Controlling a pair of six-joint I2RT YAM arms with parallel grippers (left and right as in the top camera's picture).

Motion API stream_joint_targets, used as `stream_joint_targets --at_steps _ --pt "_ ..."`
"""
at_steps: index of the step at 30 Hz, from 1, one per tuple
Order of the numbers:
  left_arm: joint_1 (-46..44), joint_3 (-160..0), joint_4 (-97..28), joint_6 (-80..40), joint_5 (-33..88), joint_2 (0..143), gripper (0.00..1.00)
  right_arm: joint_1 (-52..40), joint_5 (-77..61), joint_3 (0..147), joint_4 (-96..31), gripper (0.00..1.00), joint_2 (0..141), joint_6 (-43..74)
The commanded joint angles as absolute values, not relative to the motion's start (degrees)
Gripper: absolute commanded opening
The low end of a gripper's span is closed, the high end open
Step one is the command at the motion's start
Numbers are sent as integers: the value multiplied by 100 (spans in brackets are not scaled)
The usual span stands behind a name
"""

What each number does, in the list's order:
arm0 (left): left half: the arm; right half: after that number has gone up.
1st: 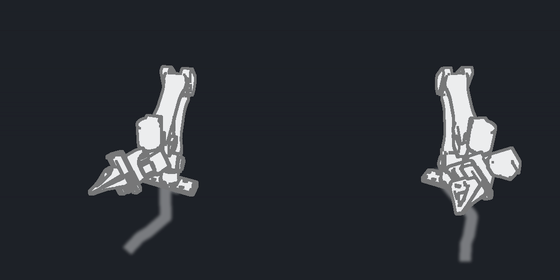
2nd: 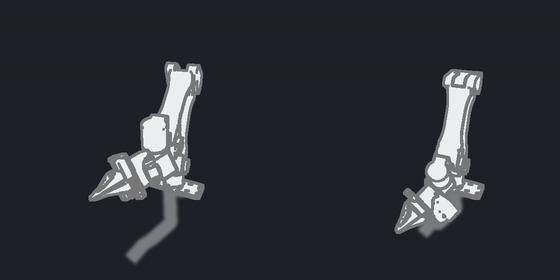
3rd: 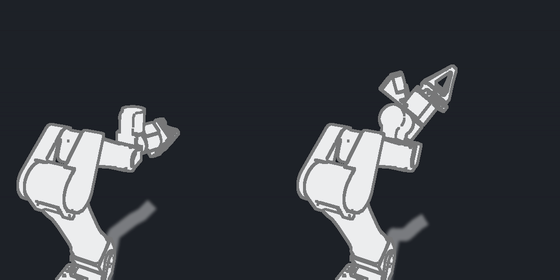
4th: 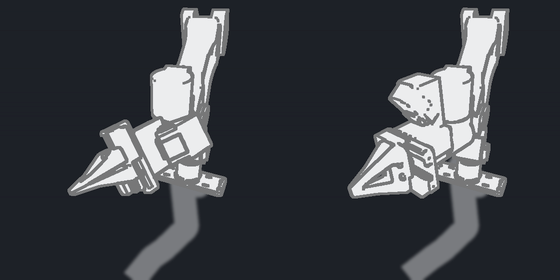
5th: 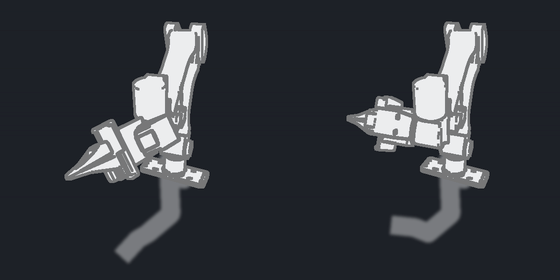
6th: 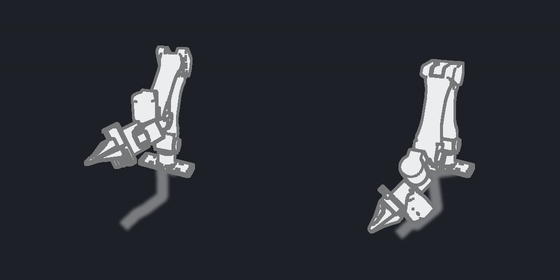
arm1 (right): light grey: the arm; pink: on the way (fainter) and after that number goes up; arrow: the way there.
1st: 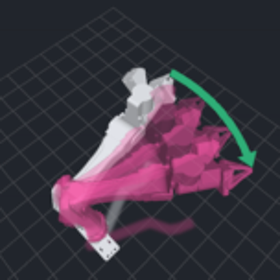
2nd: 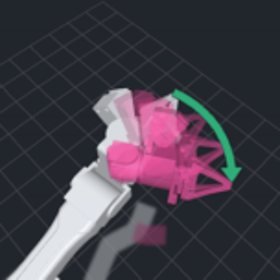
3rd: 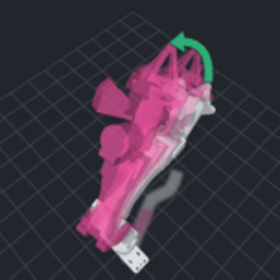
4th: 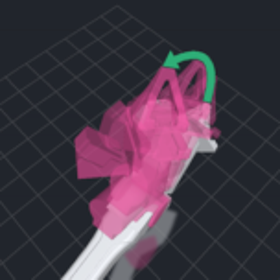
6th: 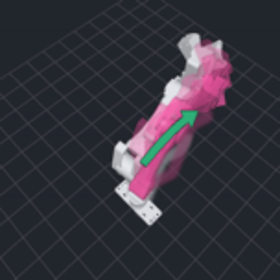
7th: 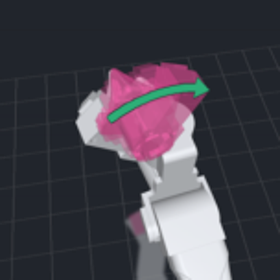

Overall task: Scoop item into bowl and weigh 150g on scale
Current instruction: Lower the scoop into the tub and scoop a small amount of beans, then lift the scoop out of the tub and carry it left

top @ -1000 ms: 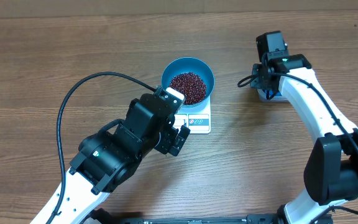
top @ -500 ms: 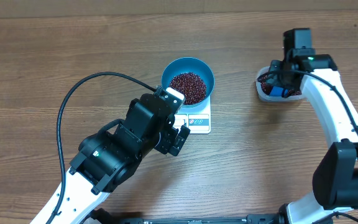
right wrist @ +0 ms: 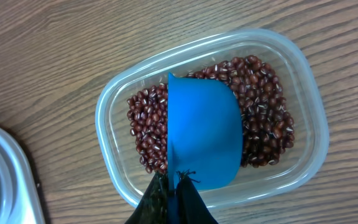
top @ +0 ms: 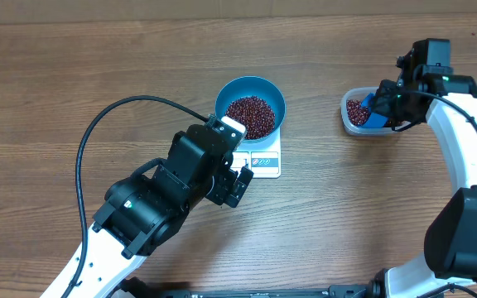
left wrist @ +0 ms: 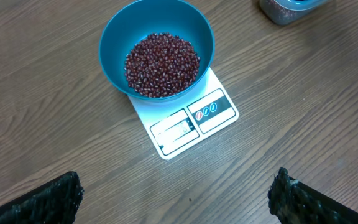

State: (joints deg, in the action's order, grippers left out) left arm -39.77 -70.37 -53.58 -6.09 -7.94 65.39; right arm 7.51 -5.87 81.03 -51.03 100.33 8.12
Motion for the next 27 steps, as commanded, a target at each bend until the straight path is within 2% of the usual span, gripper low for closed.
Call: stream_joint_targets --at_steps 1,18,27 --pt "-3968 -6973 -5356 -687 -725 6558 100 919 -956 8075 -5109 4 9749 703" --pt "-3968 -6973 -5356 -687 -725 6558 100 1074 -1092 8265 -5371 4 8997 701" --pt "-3968 -6973 -5356 -685 -725 6558 99 1100 -2338 8326 -5430 4 8967 694"
